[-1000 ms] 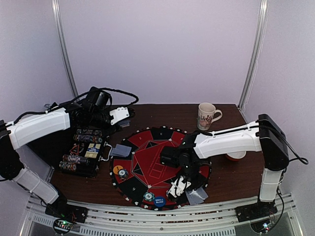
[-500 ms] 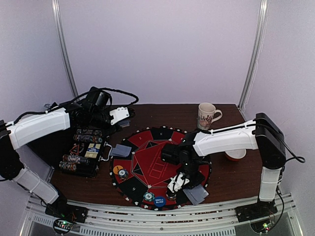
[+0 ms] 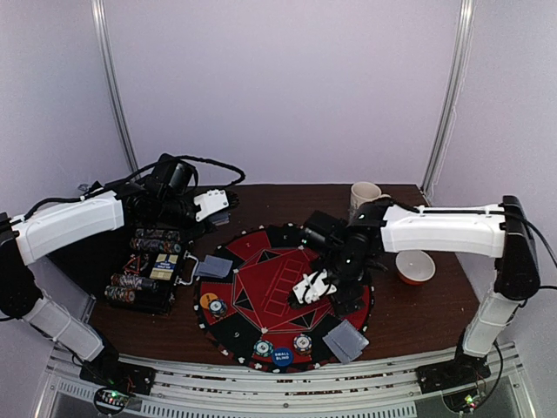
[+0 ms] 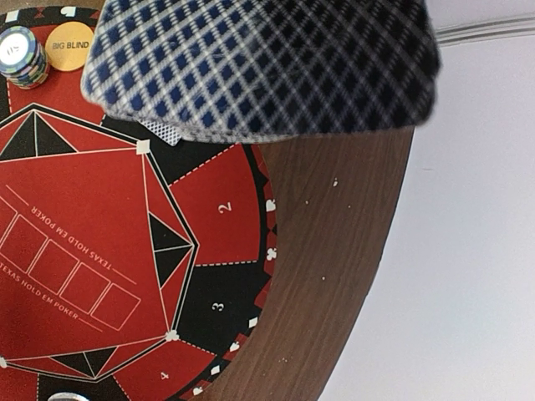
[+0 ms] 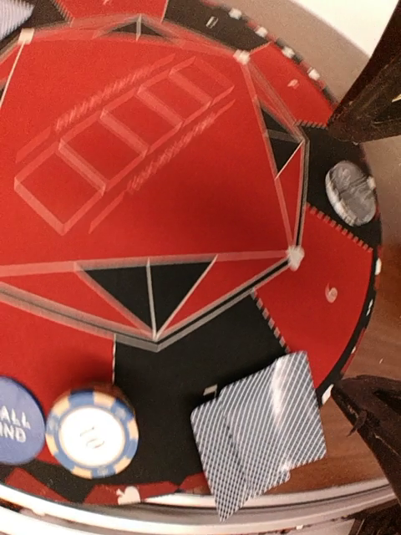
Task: Distribute texas hold em gaming equipment
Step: Distribute the poker card in the small blind area, then pick up the poker card from the face-down deck piles.
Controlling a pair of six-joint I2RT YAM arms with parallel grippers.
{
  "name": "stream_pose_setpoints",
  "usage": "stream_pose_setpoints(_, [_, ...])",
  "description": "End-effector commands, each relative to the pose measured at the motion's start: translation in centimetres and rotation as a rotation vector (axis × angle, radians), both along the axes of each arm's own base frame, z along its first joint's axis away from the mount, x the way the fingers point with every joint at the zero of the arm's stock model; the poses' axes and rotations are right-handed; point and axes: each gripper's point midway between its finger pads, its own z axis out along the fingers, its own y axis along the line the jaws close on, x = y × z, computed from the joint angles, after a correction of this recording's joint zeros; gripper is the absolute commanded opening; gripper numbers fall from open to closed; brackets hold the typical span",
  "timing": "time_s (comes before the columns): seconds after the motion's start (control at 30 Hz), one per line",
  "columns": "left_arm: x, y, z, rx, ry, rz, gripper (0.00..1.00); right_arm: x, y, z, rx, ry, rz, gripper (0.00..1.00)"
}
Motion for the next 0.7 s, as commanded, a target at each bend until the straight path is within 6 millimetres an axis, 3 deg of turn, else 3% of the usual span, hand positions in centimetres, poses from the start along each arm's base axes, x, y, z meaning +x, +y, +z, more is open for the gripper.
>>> stream_pose_setpoints(0.0, [0.3, -0.4, 1.9, -0.035, -0.052, -0.005, 0.42, 6.0, -1.0, 6.9, 0.14, -0.305, -0.151, 1.0])
stream_pose_setpoints(0.03, [0.2, -0.5, 2.0, -0.036, -0.054, -0.008, 0.42, 7.0, -1.5, 8.3, 0.167, -0.377, -0.197, 1.0])
stream_pose_setpoints(0.13, [0.2, -0.6, 2.5, -0.046, -0.059, -0.016, 0.42, 12.4, -0.6, 17.4, 0.633, -0.65, -0.565, 1.0])
stream_pose_setpoints(0.2, [0.1, -0.8, 2.7, -0.056, -0.061, -0.025, 0.42, 14.1, -0.9, 23.1, 1.03, -0.607, -0.841, 1.0])
stream_pose_setpoints(0.23, [0.1, -0.9, 2.9, -0.062, -0.063, -0.029, 0.42, 14.7, -0.9, 24.6, 1.185, -0.49, -0.928, 1.0])
stream_pose_setpoints(0.33, [0.0, -1.2, 3.3, -0.079, -0.063, -0.043, 0.42, 14.8, 2.7, 25.3, 1.423, 0.048, -0.938, 1.0])
stream_pose_setpoints(0.47, [-0.4, -1.8, 3.6, -0.102, -0.054, -0.067, 0.43, 14.3, 7.8, 23.5, 1.47, 0.561, -0.901, 0.98])
stream_pose_setpoints(0.57, [-0.5, -2.1, 3.9, -0.12, -0.051, -0.079, 0.42, 15.1, 10.4, 22.9, 1.48, 0.746, -0.902, 0.89])
stream_pose_setpoints(0.67, [-0.9, -2.6, 4.2, -0.142, -0.04, -0.103, 0.42, 15.9, 12.8, 21.5, 1.461, 0.83, -0.912, 0.86])
